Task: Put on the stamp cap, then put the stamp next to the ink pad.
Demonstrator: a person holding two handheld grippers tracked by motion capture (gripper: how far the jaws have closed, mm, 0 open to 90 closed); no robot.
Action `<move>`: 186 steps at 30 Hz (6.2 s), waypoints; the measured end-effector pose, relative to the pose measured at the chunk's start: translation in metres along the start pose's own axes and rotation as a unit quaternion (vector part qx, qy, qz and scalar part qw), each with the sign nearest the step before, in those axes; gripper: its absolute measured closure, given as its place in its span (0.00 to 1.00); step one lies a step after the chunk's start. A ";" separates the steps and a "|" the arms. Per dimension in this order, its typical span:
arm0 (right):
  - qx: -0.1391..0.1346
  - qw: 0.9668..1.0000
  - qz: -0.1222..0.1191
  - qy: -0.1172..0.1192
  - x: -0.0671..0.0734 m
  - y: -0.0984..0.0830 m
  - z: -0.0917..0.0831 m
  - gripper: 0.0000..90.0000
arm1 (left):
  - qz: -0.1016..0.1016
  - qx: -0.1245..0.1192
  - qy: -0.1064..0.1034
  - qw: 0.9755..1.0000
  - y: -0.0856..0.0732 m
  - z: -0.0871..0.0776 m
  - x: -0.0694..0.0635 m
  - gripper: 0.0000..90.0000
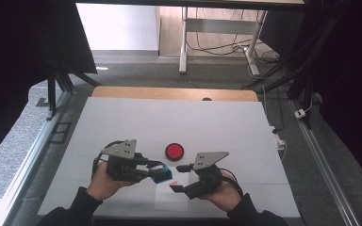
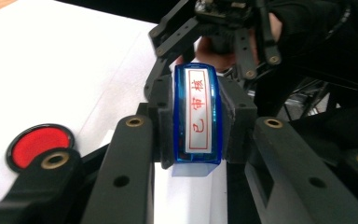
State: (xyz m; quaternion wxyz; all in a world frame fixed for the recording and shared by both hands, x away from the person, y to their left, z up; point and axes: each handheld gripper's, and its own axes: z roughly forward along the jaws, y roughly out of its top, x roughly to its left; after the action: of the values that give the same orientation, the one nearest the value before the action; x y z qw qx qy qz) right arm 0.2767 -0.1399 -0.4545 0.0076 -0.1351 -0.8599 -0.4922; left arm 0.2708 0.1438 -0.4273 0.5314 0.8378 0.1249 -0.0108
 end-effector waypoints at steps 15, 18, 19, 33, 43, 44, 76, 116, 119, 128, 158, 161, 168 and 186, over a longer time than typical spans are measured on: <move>0.011 0.997 0.006 -0.070 0.007 -0.008 -0.022 0.19 | 0.007 0.021 0.037 0.999 0.002 -0.002 -0.003 0.78; 0.018 0.996 0.010 -0.081 0.007 -0.010 -0.025 0.15 | 0.006 0.021 0.041 0.999 0.002 -0.005 -0.002 0.78; 0.021 0.996 0.011 -0.085 0.007 -0.010 -0.026 0.15 | 0.005 0.021 0.043 0.999 0.002 -0.005 -0.002 0.78; 0.031 0.991 0.039 -0.123 0.005 -0.023 -0.042 0.02 | -0.002 0.032 0.073 0.997 0.001 -0.013 0.002 0.78; 0.023 0.982 0.054 -0.177 0.005 -0.038 -0.066 0.00 | -0.019 0.036 0.109 0.993 -0.003 -0.023 0.009 0.78; 0.023 0.981 0.056 -0.183 0.005 -0.040 -0.069 0.00 | -0.020 0.037 0.114 0.993 -0.003 -0.024 0.010 0.78; 0.045 0.955 0.123 -0.266 0.004 -0.073 -0.110 0.00 | -0.068 0.028 0.194 0.978 -0.016 -0.055 0.032 0.78; 0.042 0.954 0.131 -0.268 0.005 -0.077 -0.118 0.00 | -0.169 0.061 0.304 0.936 -0.072 -0.063 0.079 0.78; 0.042 0.954 0.130 -0.268 0.005 -0.077 -0.118 0.00 | -0.176 0.071 0.308 0.933 -0.076 -0.061 0.082 0.78; 0.045 0.954 0.128 -0.266 0.005 -0.077 -0.117 0.00 | -0.189 0.085 0.305 0.930 -0.083 -0.054 0.087 0.78; 0.051 0.955 0.126 -0.262 0.005 -0.077 -0.116 0.00 | -0.209 0.126 0.290 0.925 -0.089 -0.040 0.094 0.63; 0.050 0.956 0.127 -0.261 0.005 -0.077 -0.116 0.00 | -0.212 0.125 0.284 0.927 -0.087 -0.040 0.093 0.57; 0.051 0.956 0.127 -0.260 0.005 -0.077 -0.116 0.00 | -0.206 0.102 0.270 0.935 -0.079 -0.047 0.087 0.41; 0.051 0.956 0.127 -0.258 0.005 -0.077 -0.116 0.00 | -0.207 0.081 0.245 0.944 -0.065 -0.051 0.070 0.10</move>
State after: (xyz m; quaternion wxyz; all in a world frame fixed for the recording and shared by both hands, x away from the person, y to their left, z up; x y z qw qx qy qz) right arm 0.2400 -0.2737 -0.4588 -0.1454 -0.3651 -0.8324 -0.3908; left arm 0.3187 0.2299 -0.4737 0.4011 0.8104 0.4206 0.0749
